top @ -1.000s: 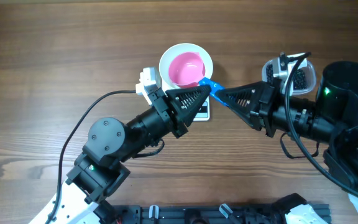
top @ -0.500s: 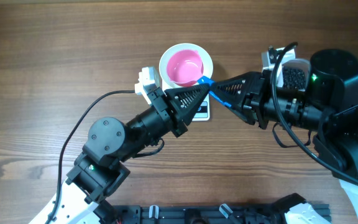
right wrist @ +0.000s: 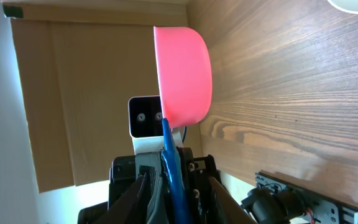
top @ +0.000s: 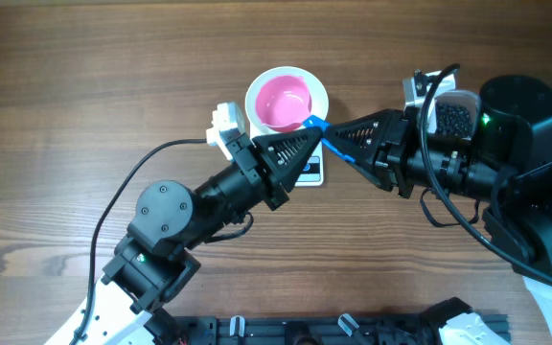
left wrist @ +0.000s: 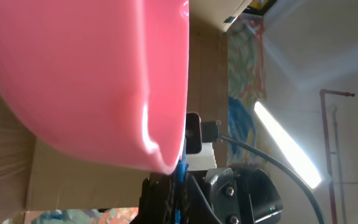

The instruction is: Scoop item into bowl and weigh 150g on scale

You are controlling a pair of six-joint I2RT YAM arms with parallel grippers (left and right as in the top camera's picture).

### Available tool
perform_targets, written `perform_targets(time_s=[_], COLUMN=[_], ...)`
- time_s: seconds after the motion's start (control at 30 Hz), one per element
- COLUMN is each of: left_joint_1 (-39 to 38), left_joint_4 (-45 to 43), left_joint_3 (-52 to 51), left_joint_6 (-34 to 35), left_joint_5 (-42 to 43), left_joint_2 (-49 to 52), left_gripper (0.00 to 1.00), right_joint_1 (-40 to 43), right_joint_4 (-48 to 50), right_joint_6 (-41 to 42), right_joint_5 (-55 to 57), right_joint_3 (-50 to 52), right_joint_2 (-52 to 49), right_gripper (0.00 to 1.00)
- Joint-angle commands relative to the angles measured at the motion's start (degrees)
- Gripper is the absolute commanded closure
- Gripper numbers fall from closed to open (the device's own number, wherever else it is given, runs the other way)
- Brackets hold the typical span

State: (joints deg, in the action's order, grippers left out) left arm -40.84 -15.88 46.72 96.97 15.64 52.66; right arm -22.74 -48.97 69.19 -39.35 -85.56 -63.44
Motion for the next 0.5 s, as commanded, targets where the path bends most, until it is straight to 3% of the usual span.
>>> perform_targets(time_s=[0.0,0.47], left_joint_1=[0.3,2.1], left_joint_4=[-0.2,-0.2], left_joint_3=[0.2,0.2], left_joint_6=[-0.5,-0.5], left_joint_5=[-2.1,-2.3], left_joint_2=[0.2,0.2], left_gripper=[0.96,0.96], right_joint_1=[-0.3,-0.3], right_joint_4=[0.4,1.8], right_joint_6=[0.0,0.5], right_joint_5=[1.6,2.0], right_joint_3=[-1.0,-1.1], right_joint_2=[-0.1,-0.1], right_gripper=[0.7,0.71])
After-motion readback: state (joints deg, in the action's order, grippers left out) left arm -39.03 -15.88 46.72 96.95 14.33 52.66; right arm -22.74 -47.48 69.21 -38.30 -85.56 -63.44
